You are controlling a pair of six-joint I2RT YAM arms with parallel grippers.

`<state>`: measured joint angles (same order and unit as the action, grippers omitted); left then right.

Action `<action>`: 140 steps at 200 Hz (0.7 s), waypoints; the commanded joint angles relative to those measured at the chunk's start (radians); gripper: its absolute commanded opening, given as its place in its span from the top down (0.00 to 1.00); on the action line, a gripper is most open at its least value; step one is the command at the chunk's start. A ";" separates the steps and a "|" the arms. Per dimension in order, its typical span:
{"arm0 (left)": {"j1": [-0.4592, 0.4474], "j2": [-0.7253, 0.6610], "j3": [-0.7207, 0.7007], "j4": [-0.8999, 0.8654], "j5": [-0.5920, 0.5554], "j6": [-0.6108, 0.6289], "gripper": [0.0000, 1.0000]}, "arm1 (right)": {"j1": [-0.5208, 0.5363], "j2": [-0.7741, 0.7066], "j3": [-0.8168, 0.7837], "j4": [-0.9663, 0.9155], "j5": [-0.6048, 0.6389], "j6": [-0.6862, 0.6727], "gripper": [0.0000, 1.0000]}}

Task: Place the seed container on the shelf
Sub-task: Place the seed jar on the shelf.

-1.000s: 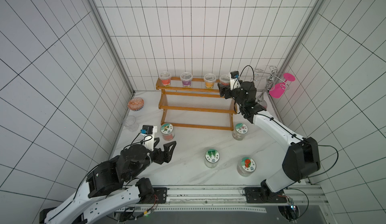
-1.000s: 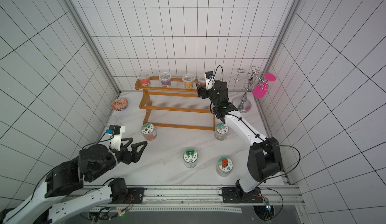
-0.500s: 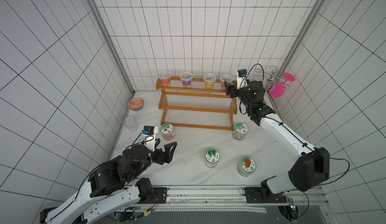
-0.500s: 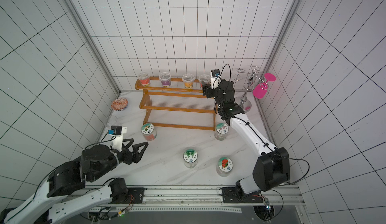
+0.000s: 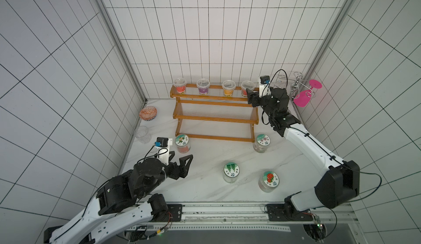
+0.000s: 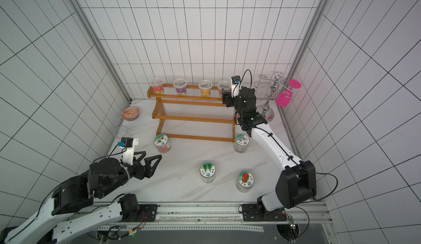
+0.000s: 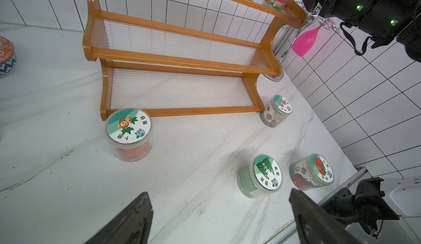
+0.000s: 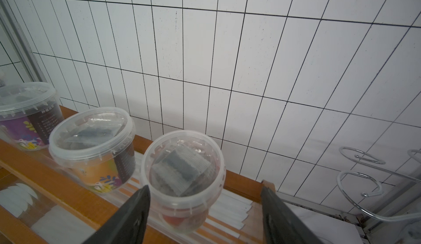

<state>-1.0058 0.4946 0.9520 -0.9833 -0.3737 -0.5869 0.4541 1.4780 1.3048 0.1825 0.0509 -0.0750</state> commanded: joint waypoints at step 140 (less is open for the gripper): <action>0.216 0.221 -0.020 0.047 0.019 -0.014 0.01 | -0.015 -0.370 -0.152 -0.379 -0.165 0.063 0.00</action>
<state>-0.8600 0.6975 0.9466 -0.9756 -0.4107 -0.6102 0.4446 1.1721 1.2224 -0.0914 -0.0513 -0.0647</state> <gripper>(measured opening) 0.986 0.987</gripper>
